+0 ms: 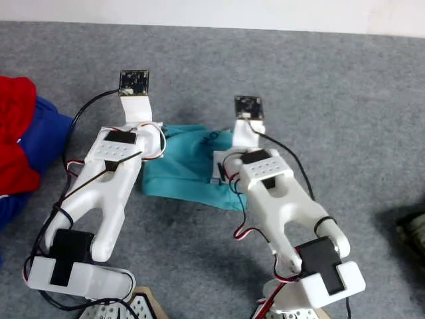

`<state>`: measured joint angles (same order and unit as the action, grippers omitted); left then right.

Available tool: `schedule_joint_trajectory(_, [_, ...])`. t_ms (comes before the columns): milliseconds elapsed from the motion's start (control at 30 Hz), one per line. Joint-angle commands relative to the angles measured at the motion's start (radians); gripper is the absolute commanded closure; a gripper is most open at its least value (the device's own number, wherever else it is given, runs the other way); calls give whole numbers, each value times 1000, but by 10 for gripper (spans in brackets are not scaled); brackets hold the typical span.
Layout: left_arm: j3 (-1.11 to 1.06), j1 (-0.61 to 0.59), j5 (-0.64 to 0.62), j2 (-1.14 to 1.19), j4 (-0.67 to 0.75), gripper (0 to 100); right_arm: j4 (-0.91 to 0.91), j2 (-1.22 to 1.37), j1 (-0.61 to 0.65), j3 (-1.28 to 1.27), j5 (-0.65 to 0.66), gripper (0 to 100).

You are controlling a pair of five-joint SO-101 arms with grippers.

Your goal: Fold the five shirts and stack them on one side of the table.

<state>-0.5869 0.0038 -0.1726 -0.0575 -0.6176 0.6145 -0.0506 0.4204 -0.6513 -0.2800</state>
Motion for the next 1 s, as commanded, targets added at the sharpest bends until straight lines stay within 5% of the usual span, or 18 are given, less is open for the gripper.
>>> schedule_joint_trajectory(0, [36, -36, 5, -4, 14, 993, -33, -2, 42, 50, -9, 736])
schedule_joint_trajectory(967, [36, -42, 5, -4, 12, 993, 13, -107, -58, -10, 44, 736])
